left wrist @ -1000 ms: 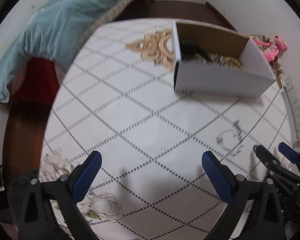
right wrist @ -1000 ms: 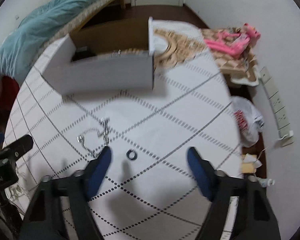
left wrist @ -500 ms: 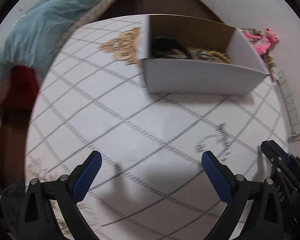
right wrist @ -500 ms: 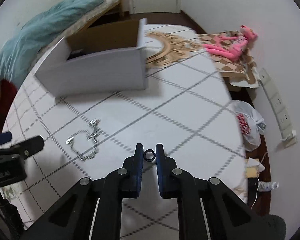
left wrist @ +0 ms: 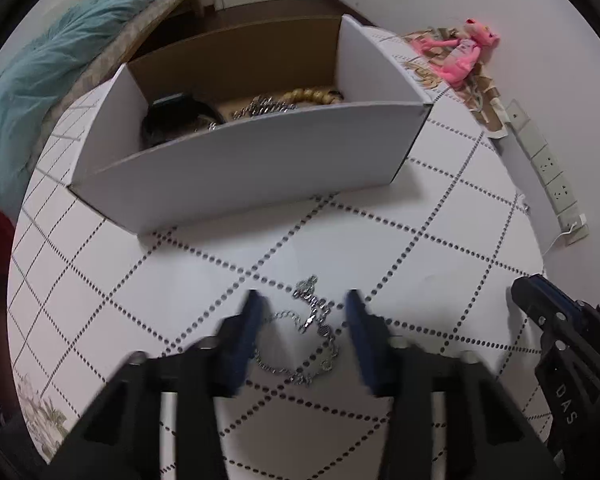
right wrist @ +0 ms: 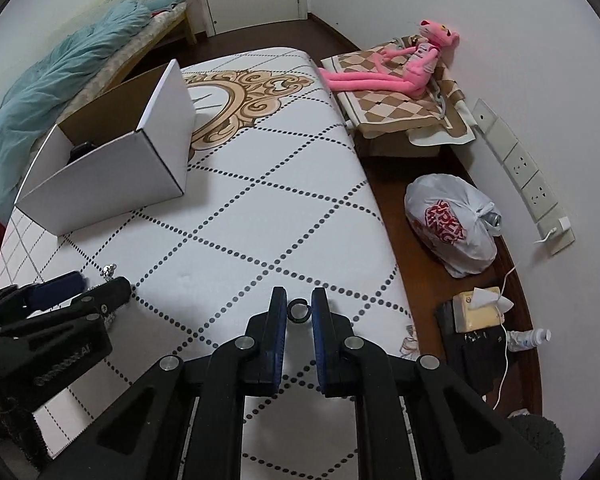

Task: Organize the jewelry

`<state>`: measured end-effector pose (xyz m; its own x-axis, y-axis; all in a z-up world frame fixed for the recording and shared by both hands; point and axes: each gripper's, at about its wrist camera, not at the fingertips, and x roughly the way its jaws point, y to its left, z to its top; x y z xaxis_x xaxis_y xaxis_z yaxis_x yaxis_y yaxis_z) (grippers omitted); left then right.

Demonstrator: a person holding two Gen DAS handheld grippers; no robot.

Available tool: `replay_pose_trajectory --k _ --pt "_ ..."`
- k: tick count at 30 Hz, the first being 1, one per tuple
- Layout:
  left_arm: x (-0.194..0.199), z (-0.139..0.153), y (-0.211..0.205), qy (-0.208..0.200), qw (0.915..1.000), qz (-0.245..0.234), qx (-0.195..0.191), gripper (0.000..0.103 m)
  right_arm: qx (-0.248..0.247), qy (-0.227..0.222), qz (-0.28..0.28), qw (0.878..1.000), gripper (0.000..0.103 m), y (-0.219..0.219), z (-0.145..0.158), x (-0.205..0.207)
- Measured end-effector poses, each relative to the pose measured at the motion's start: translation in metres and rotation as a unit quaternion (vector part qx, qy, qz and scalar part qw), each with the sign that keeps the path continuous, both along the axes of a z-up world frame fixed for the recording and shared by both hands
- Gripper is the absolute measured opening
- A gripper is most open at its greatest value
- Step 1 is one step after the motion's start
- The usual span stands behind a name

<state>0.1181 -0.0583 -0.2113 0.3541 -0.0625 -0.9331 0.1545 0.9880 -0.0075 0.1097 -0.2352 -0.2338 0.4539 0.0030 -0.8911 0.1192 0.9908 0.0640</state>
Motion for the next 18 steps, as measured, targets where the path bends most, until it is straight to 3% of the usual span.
replay_pose_trajectory --k 1,2,9,18 --pt "0.001 0.001 0.002 0.000 1.0000 -0.002 -0.004 0.012 0.001 -0.001 0.000 1.000 0.013 0.000 0.001 0.001" --pt "0.003 0.000 0.005 0.001 1.0000 -0.001 -0.009 0.008 0.001 -0.003 -0.002 1.000 0.013 -0.001 0.002 0.001" --pt "-0.013 0.011 0.041 0.004 0.9966 0.035 -0.075 0.004 0.019 -0.021 0.004 1.000 0.013 0.005 0.020 -0.003" --pt "-0.033 0.064 0.078 -0.036 0.9905 0.048 -0.123 0.003 0.056 -0.053 0.018 0.997 0.013 0.012 0.058 -0.006"
